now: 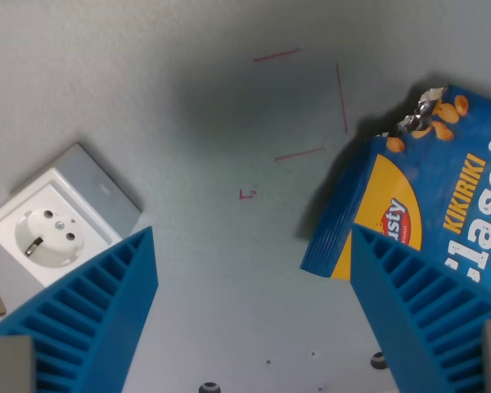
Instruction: Move in base positive y
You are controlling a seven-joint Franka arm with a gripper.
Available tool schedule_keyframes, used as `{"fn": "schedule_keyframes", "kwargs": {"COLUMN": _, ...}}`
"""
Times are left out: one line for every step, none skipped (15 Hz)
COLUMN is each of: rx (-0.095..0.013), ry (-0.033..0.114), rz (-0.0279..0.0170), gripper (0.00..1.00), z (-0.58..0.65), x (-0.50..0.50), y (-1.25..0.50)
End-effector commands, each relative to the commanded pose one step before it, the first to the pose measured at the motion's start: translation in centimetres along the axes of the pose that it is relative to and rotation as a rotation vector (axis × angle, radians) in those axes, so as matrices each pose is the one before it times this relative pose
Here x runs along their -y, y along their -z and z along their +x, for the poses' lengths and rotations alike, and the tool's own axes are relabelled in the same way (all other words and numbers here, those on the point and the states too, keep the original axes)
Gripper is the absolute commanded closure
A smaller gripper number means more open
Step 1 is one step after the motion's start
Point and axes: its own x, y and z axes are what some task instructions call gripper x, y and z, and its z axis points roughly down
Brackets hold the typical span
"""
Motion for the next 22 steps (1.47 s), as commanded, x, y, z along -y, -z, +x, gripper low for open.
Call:
{"fn": "schedule_keyframes", "kwargs": {"rx": -0.004, "ry": -0.0005, "rz": 0.00076, "gripper": 0.0, "z": -0.144, "x": 0.481, "y": 0.189}}
{"fn": "schedule_keyframes", "kwargs": {"rx": 0.0, "ry": 0.0, "rz": 0.0, "gripper": 0.0, "z": -0.171, "x": 0.5, "y": 0.004}}
{"fn": "schedule_keyframes", "kwargs": {"rx": 0.0, "ry": 0.0, "rz": 0.0, "gripper": 0.0, "z": -0.169, "x": 0.5, "y": 0.003}}
{"fn": "schedule_keyframes", "kwargs": {"rx": 0.0, "ry": 0.0, "rz": 0.0, "gripper": 0.0, "z": -0.167, "x": 0.5, "y": 0.0}}
{"fn": "schedule_keyframes", "kwargs": {"rx": 0.0, "ry": 0.0, "rz": 0.0, "gripper": 0.0, "z": -0.164, "x": 0.5, "y": -0.002}}
{"fn": "schedule_keyframes", "kwargs": {"rx": 0.0, "ry": 0.0, "rz": 0.0, "gripper": 0.0, "z": -0.163, "x": 0.5, "y": -0.002}}
{"fn": "schedule_keyframes", "kwargs": {"rx": 0.0, "ry": 0.0, "rz": 0.0, "gripper": 0.0, "z": -0.161, "x": 0.5, "y": -0.003}}
{"fn": "schedule_keyframes", "kwargs": {"rx": 0.0, "ry": 0.0, "rz": 0.0, "gripper": 0.0, "z": -0.16, "x": 0.5, "y": -0.003}}
{"fn": "schedule_keyframes", "kwargs": {"rx": 0.0, "ry": 0.0, "rz": 0.0, "gripper": 0.0, "z": -0.159, "x": 0.5, "y": -0.003}}
{"fn": "schedule_keyframes", "kwargs": {"rx": 0.0, "ry": 0.0, "rz": 0.0, "gripper": 0.0, "z": -0.158, "x": 0.5, "y": -0.003}}
{"fn": "schedule_keyframes", "kwargs": {"rx": 0.0, "ry": 0.0, "rz": 0.0, "gripper": 0.0, "z": -0.157, "x": 0.5, "y": -0.003}}
{"fn": "schedule_keyframes", "kwargs": {"rx": 0.0, "ry": 0.0, "rz": 0.0, "gripper": 0.0, "z": -0.156, "x": 0.5, "y": -0.003}}
{"fn": "schedule_keyframes", "kwargs": {"rx": 0.0, "ry": 0.0, "rz": 0.0, "gripper": 0.0, "z": -0.155, "x": 0.5, "y": -0.003}}
{"fn": "schedule_keyframes", "kwargs": {"rx": 0.0, "ry": 0.0, "rz": 0.0, "gripper": 0.0, "z": -0.154, "x": 0.5, "y": -0.003}}
{"fn": "schedule_keyframes", "kwargs": {"rx": 0.0, "ry": 0.0, "rz": 0.0, "gripper": 0.0, "z": -0.154, "x": 0.5, "y": -0.003}}
{"fn": "schedule_keyframes", "kwargs": {"rx": 0.0, "ry": 0.0, "rz": 0.0, "gripper": 0.0, "z": -0.152, "x": 0.5, "y": -0.003}}
{"fn": "schedule_keyframes", "kwargs": {"rx": 0.0, "ry": 0.0, "rz": 0.0, "gripper": 0.0, "z": -0.152, "x": 0.5, "y": -0.003}}
{"fn": "schedule_keyframes", "kwargs": {"rx": 0.0, "ry": 0.0, "rz": 0.0, "gripper": 0.0, "z": -0.151, "x": 0.5, "y": -0.003}}
{"fn": "schedule_keyframes", "kwargs": {"rx": 0.0, "ry": 0.0, "rz": 0.0, "gripper": 0.0, "z": -0.152, "x": 0.5, "y": -0.003}}
{"fn": "schedule_keyframes", "kwargs": {"rx": 0.0, "ry": 0.0, "rz": 0.0, "gripper": 0.0, "z": -0.151, "x": 0.5, "y": -0.004}}
{"fn": "schedule_keyframes", "kwargs": {"rx": 0.0, "ry": 0.0, "rz": 0.0, "gripper": 0.0, "z": -0.151, "x": 0.5, "y": -0.004}}
{"fn": "schedule_keyframes", "kwargs": {"rx": 0.0, "ry": 0.0, "rz": 0.0, "gripper": 0.0, "z": -0.15, "x": 0.5, "y": -0.004}}
